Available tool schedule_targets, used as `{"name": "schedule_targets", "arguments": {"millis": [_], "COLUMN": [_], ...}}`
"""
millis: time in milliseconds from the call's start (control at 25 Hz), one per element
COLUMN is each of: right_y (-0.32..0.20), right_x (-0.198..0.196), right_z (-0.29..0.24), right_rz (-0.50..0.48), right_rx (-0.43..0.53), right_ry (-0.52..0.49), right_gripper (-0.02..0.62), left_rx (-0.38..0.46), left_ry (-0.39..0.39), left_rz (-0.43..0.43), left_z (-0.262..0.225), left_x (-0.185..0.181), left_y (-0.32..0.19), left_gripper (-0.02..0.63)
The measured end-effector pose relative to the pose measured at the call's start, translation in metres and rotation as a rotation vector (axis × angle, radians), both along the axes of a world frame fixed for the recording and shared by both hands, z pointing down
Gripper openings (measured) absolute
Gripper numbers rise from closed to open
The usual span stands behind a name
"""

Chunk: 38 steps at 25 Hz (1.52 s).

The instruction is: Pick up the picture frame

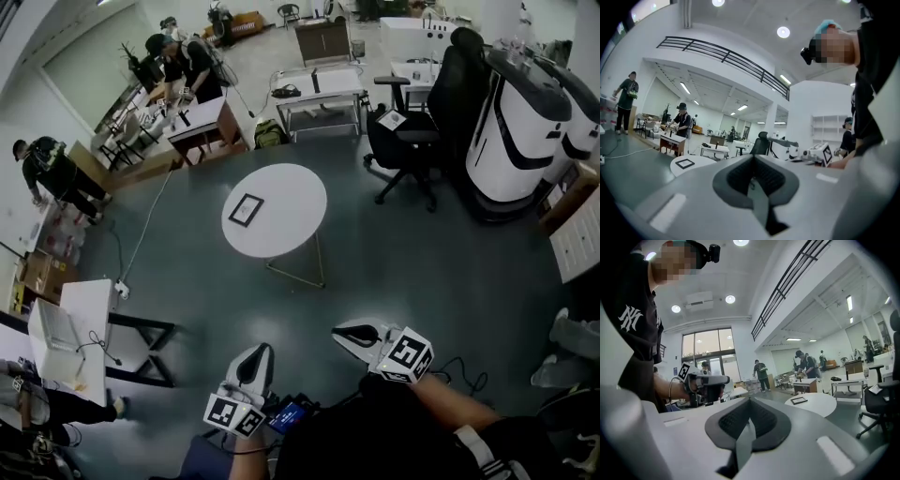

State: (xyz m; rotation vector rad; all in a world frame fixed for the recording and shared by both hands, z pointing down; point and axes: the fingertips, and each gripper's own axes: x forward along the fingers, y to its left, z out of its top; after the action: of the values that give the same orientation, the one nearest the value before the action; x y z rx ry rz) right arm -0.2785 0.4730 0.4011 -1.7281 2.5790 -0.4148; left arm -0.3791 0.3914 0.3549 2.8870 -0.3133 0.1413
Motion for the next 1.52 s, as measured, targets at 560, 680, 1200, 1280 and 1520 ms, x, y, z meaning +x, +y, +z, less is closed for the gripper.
{"name": "schedule_targets", "arguments": {"millis": [560,680,1200,1280,1520], "right_y": [-0.05,-0.071,-0.221,-0.251,-0.329], "right_x": [0.167,0.191,0.328,0.349,0.374], "right_z": [0.022,0.039,0.029,0.024,0.015], "right_rz": [-0.047,-0.041,-0.025,-0.017,-0.027], "right_rx": [-0.044,-0.077,-0.154,-0.153,-0.097], "right_ry": [-0.061,-0.072,-0.015,0.003,0.017], "right_gripper": [-0.004,-0.003,-0.003,-0.005,-0.003], "left_rx": [-0.052,-0.081,-0.134,-0.14,-0.127], "left_ry": [0.057,0.057,0.09,0.113,0.135], "left_rz": [-0.205,-0.193,-0.242,-0.262,-0.26], "left_z": [0.002,0.02,0.04,0.035,0.044], "left_x": [0.124,0.151,0.273,0.282,0.303], "left_y": [-0.112,-0.13,-0.318,-0.352,-0.411], "left_gripper": [0.003,0.003,0.003,0.003,0.003]}}
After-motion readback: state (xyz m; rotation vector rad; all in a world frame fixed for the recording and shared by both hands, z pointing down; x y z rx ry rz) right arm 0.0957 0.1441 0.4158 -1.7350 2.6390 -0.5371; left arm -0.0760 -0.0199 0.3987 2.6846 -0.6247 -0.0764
